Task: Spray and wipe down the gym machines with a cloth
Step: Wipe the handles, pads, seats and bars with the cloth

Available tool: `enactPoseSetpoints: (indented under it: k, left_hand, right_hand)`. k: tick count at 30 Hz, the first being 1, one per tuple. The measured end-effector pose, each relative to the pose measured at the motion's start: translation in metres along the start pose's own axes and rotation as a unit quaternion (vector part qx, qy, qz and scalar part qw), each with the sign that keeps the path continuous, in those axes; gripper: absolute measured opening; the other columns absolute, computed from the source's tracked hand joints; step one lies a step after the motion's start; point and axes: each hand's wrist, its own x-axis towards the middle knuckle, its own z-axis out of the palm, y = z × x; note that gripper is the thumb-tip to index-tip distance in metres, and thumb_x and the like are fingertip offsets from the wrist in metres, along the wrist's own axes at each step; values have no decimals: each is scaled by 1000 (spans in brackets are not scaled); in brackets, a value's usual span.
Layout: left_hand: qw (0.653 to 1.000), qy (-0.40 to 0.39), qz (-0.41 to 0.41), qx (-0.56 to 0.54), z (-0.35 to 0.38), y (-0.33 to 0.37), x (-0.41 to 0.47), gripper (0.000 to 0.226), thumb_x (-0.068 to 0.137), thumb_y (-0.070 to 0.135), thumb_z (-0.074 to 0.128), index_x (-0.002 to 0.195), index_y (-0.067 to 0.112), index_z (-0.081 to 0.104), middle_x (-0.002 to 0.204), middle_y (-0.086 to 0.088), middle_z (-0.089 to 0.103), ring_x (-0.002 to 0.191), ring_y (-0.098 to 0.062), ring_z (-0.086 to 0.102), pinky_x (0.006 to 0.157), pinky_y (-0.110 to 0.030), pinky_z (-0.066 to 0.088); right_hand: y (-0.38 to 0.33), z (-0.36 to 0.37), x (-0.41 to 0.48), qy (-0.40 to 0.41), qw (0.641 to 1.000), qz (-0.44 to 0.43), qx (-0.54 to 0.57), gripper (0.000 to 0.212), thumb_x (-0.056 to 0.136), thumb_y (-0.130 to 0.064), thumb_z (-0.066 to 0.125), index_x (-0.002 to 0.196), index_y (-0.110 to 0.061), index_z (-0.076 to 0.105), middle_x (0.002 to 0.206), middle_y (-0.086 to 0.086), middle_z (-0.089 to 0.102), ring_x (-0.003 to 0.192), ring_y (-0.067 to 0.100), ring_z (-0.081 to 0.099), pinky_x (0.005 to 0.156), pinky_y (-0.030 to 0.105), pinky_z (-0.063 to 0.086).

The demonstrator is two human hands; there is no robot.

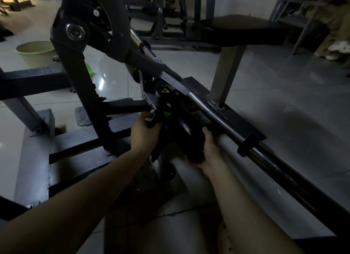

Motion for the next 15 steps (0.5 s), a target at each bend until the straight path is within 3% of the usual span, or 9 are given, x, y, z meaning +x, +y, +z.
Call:
enactPoseSetpoints:
  k: [2,3,6,9,11,13,15]
  left_hand:
    - [999,11,27,14,0,7,7,19,93,22,71,111,24,66,94,10,68,90,-16,70,82,-39,61]
    - [999,16,41,10,1,12,9,16,94,22,71,110,23,68,91,13,68,88,-13,70,79,-34,60]
    - [996,36,75,-23,7,31,17,21,95,20,70,116,19,74,92,16,70,89,-3,68,77,-21,56]
    - [991,34,106,-71,20,49,23,23,95,22,71,117,21,75,101,10,73,93,0,69,86,-22,57]
    - [989,-12,118,-88,34,58,18,22,96,24,69,117,21,74,103,9,73,93,0,70,85,-23,59]
    - [989,-56,128,-39,48,56,11,24,96,29,69,118,21,72,111,5,67,98,-8,66,88,-28,58]
    - [968,-29,206,144,54,43,7,28,94,36,69,117,20,70,115,2,54,103,-13,55,93,-28,47]
  right_hand:
    - [-11,1,-13,-51,998,22,30,57,94,-68,52,113,-15,64,99,17,69,88,33,66,82,48,56]
    - [-12,-2,-10,-62,997,26,28,52,98,-64,49,108,-15,65,95,17,69,87,33,65,86,50,55]
    - [-14,-8,-4,-79,996,41,20,48,100,-63,45,97,-18,62,97,17,67,95,36,64,107,57,46]
    - [-11,-12,0,-67,997,38,-24,47,100,-67,41,101,-24,61,102,16,70,93,34,67,105,56,48]
    - [-10,-16,3,-61,997,27,-41,48,100,-67,41,109,-25,62,103,16,73,90,33,69,103,56,50]
    - [-9,-20,10,-62,997,26,-42,51,101,-66,40,114,-23,63,104,16,73,93,35,70,102,57,51]
    - [-9,-23,13,-68,996,26,-45,50,102,-64,39,115,-23,63,107,17,73,98,37,70,101,56,52]
